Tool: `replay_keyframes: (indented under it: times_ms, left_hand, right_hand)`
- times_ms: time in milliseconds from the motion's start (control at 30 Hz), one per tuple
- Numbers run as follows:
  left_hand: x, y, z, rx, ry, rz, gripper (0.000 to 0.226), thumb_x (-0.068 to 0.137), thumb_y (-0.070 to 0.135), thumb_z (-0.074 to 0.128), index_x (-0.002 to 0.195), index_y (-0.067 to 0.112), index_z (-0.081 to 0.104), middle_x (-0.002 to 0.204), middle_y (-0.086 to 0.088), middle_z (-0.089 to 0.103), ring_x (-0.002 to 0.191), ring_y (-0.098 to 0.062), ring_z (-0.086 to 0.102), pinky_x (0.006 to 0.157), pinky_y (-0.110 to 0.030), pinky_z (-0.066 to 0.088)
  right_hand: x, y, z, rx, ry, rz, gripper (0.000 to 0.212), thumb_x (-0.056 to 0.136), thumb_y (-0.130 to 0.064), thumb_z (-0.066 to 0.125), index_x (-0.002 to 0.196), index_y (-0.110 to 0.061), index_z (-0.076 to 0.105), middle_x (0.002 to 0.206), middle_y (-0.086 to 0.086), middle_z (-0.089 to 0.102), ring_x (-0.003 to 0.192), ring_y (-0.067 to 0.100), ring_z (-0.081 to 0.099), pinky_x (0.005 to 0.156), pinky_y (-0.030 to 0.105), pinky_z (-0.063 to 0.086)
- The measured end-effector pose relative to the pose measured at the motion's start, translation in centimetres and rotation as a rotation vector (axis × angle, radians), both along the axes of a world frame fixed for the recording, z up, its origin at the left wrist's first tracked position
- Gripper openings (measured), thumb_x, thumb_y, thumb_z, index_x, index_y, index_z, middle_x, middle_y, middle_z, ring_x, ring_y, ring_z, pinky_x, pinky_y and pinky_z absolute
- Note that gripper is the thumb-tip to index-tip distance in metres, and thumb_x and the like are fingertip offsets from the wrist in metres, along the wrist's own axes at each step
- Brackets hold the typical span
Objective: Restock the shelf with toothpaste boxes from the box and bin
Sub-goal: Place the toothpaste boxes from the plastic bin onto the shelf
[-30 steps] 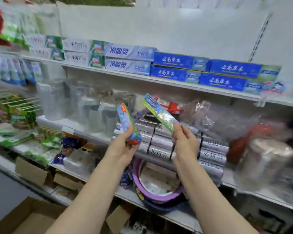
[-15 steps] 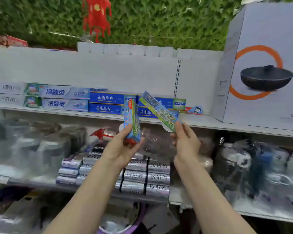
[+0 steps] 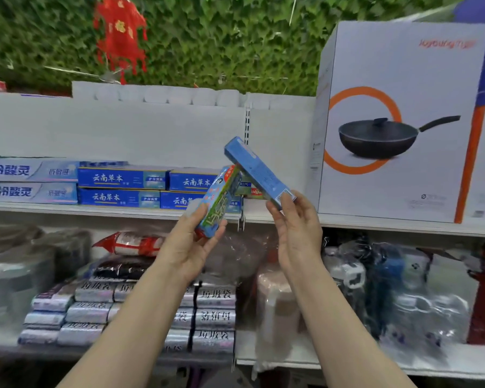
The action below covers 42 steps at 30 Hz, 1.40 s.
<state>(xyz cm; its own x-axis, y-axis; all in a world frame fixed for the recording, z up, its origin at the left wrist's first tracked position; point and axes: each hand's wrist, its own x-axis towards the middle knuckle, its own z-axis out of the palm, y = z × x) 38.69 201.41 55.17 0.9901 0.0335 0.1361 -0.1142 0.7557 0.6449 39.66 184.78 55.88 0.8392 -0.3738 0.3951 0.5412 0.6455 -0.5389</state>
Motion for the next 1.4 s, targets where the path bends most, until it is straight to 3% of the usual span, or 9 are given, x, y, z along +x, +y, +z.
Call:
replay_keyframes:
  times_ms: [133,333,500,633,733,833,1067,1233,1400]
  left_hand:
    - [0.6,-1.5,-0.1,-0.022,0.025,0.027,0.038,0.093,0.018,0.066,0.129,0.007,0.061,0.123,-0.015,0.067,0.115,-0.025,0.064,0.064,-0.027,0.062]
    - [0.8,-2.9,0.3,-0.026,-0.001,0.032,0.022,0.093,0.015,0.065,0.114,0.01,0.066,0.108,-0.011,0.069,0.096,-0.02,0.067,0.077,-0.03,0.061]
    - [0.8,-3.4,0.4,-0.042,0.008,0.02,0.021,0.09,0.009,0.066,0.109,0.0,0.065,0.114,-0.018,0.068,0.1,-0.025,0.068,0.078,-0.034,0.06]
    - [0.8,-3.5,0.2,-0.06,0.014,0.026,0.026,0.089,0.006,0.067,0.113,-0.002,0.063,0.119,-0.022,0.067,0.104,-0.028,0.068,0.079,-0.038,0.059]
    - [0.7,-3.7,0.1,-0.042,0.005,0.046,0.021,0.089,0.005,0.067,0.108,0.0,0.064,0.111,-0.02,0.071,0.098,-0.027,0.071,0.079,-0.041,0.059]
    - [0.7,-4.1,0.2,-0.012,0.013,0.079,0.016,0.091,0.006,0.065,0.106,0.001,0.063,0.105,-0.019,0.07,0.091,-0.027,0.07,0.079,-0.041,0.059]
    - [1.1,-5.5,0.5,0.064,0.056,0.054,0.044,0.091,0.005,0.067,0.132,-0.001,0.054,0.124,-0.024,0.062,0.097,-0.03,0.067,0.077,-0.041,0.06]
    - [1.4,-6.3,0.6,0.085,0.069,0.023,0.028,0.09,0.004,0.066,0.117,-0.002,0.059,0.117,-0.023,0.063,0.106,-0.032,0.065,0.076,-0.041,0.06]
    - [1.6,-6.8,0.4,0.079,0.056,0.02,0.02,0.091,0.003,0.066,0.109,-0.001,0.059,0.108,-0.021,0.064,0.103,-0.03,0.065,0.078,-0.039,0.059]
  right_hand:
    - [0.9,-1.2,0.0,-0.021,0.017,-0.069,0.009,0.092,-0.008,0.068,0.098,-0.007,0.061,0.118,0.016,0.062,0.093,0.017,0.07,0.083,0.032,0.061]
    - [2.1,-3.2,0.6,-0.026,0.067,-0.123,0.011,0.091,-0.012,0.071,0.09,-0.013,0.06,0.117,0.015,0.066,0.104,0.024,0.07,0.079,0.031,0.061]
    - [3.1,-4.9,1.0,-0.029,0.071,-0.157,0.017,0.089,-0.007,0.073,0.089,-0.016,0.058,0.106,0.01,0.071,0.098,0.02,0.072,0.072,0.024,0.057]
    - [4.1,-6.0,0.6,-0.042,0.09,-0.229,0.022,0.088,-0.003,0.074,0.09,-0.018,0.058,0.102,0.009,0.072,0.102,0.023,0.072,0.077,0.024,0.057]
    - [4.7,-6.5,0.1,-0.022,0.117,-0.254,0.024,0.087,-0.002,0.075,0.089,-0.021,0.059,0.112,0.013,0.07,0.103,0.021,0.072,0.078,0.025,0.057]
    - [5.0,-6.9,-0.5,-0.037,0.128,-0.275,0.029,0.087,-0.001,0.074,0.093,-0.025,0.057,0.117,0.014,0.069,0.102,0.017,0.072,0.077,0.024,0.057]
    - [5.5,-7.7,-1.3,-0.128,0.171,-0.276,0.054,0.087,-0.002,0.074,0.128,-0.029,0.053,0.128,0.0,0.064,0.109,0.013,0.068,0.094,0.032,0.057]
    - [6.1,-8.0,-1.7,-0.163,0.184,-0.331,0.039,0.088,-0.002,0.074,0.117,-0.022,0.059,0.12,-0.004,0.065,0.094,0.001,0.066,0.073,0.012,0.055]
    - [6.7,-8.0,-2.3,-0.234,0.182,-0.365,0.038,0.085,-0.004,0.077,0.11,-0.028,0.06,0.115,-0.001,0.069,0.097,0.003,0.068,0.067,0.01,0.052]
